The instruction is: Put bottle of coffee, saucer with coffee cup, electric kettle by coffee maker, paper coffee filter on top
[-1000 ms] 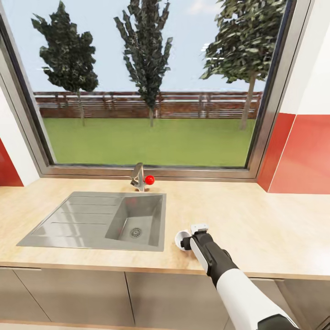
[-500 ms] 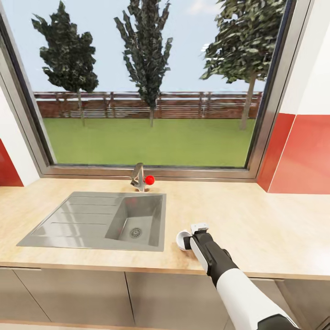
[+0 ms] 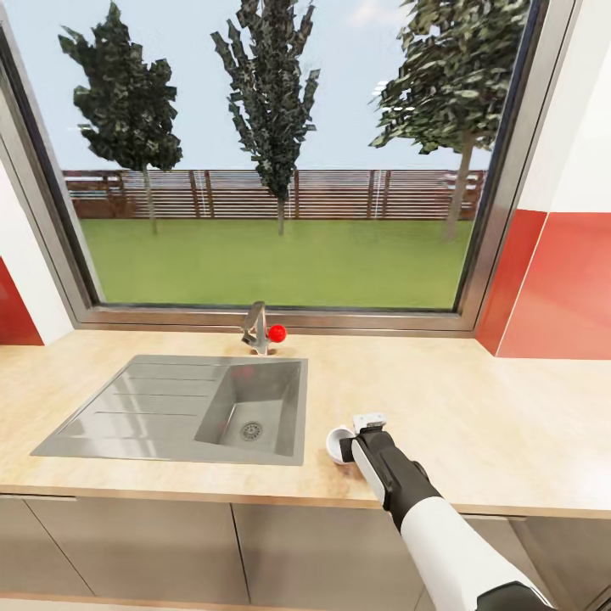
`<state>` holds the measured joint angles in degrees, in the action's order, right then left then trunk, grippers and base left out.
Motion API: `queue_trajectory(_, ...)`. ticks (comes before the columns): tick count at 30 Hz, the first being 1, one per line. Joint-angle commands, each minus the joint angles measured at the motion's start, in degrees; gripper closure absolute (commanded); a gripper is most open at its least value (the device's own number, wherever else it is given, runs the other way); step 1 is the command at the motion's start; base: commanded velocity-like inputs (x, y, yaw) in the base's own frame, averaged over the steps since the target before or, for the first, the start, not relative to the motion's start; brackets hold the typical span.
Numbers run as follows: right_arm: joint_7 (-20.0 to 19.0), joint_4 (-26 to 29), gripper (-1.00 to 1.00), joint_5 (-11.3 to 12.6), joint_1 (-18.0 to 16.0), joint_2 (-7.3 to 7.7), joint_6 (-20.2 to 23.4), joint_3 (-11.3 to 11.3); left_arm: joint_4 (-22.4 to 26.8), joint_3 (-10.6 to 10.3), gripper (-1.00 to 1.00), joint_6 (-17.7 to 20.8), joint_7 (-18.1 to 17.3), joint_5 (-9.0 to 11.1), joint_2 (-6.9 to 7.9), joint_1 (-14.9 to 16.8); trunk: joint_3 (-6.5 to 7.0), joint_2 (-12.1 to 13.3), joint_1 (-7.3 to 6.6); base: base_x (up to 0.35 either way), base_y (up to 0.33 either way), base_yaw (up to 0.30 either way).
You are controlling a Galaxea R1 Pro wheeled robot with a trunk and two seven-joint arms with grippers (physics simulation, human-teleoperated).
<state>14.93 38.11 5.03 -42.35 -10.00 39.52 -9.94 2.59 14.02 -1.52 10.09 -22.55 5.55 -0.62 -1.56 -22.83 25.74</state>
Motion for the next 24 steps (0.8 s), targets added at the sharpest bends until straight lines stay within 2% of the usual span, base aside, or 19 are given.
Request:
queue_trajectory(1,0.4,-0.6,1.0,1.5,0.0,0.0,0.0,-0.2,0.0,0.5,-1.0,-0.2,0.1,-0.6,-0.01,0.0,-0.13,-0.1,0.05,0.0,0.0,0.0)
queue_trajectory(10,0.5,0.4,1.0,1.5,0.0,0.0,0.0,-0.2,0.0,0.5,-1.0,-0.2,0.1,-0.6,-0.01,0.0,-0.13,-0.1,0.05,0.0,0.0,0.0)
queue_trajectory(24,0.5,14.6,1.0,1.6,0.0,0.0,0.3,-0.5,0.3,0.5,-1.0,-0.9,0.1,-0.7,-0.08,0.0,-0.13,-0.1,0.05,0.0,0.0,0.0)
